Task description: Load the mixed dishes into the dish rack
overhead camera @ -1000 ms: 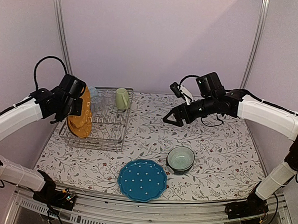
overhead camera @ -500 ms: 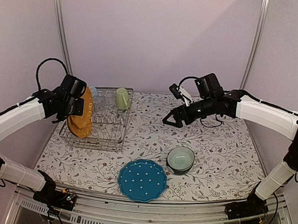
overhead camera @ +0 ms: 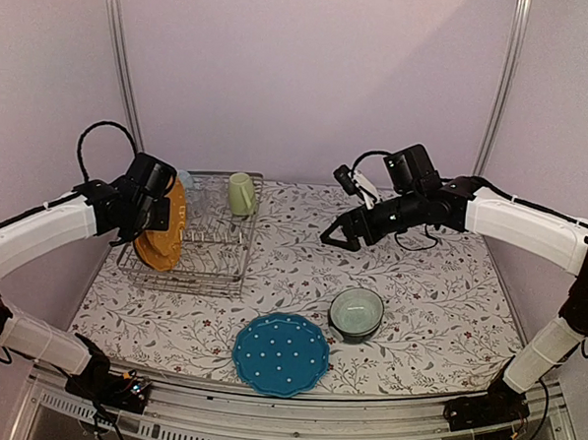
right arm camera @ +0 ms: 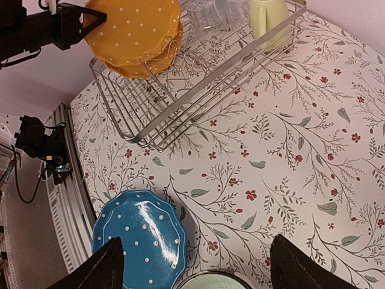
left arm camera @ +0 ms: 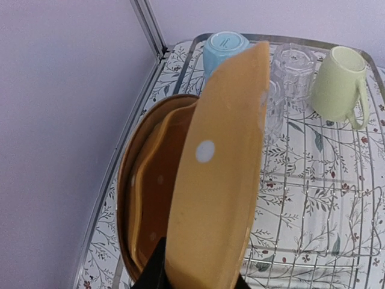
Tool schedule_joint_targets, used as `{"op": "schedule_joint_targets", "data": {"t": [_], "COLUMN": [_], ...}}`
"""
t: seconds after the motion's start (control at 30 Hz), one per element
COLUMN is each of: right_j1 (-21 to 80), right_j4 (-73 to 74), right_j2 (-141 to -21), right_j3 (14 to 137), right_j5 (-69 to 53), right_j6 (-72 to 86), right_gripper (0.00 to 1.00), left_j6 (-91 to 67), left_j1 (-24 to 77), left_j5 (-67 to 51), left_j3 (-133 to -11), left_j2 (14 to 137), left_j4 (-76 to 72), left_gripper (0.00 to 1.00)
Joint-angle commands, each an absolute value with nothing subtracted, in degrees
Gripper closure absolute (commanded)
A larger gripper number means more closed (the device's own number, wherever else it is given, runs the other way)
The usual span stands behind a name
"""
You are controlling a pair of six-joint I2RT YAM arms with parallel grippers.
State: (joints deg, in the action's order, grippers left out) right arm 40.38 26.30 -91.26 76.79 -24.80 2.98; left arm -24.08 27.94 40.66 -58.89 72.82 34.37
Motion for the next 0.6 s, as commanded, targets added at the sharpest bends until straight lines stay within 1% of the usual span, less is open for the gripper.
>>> {"op": "schedule_joint_targets", "data": {"t": [0.0,0.17,0.27,0.43,0.57], "right_j1": [40.2,40.3,40.3,40.3,40.4], "right_j4": [25.9,26.1,26.4,26.9,27.3], "right_j2": [-92.3,-93.1,-93.5,-93.8,-93.9], "right_j3": [76.3,76.7,77.0,77.3,77.5], "right_j5": [-25.0,-25.4,-25.7,-26.0,-26.0], "right_j6": [2.4,2.5,2.5,2.5,2.7], "right_gripper": [0.17,0.17,0.17,0.17,0.17], "left_j6": [-25.7,-26.7,-27.1,-27.5,-27.2], "left_j1": [27.4,27.6,27.8,27.8,27.8], "left_j5": [41.8,39.6,38.8,38.3,38.7], "left_j3": [-56.4,-53.3,-52.2,-51.1,-51.2], "left_j2": [72.1,71.1,71.4,73.1,74.5], "left_j4": [32.6,31.1,30.7,30.3,30.2], "left_gripper": [1.00,1.00,0.98,0.88,0.77]}}
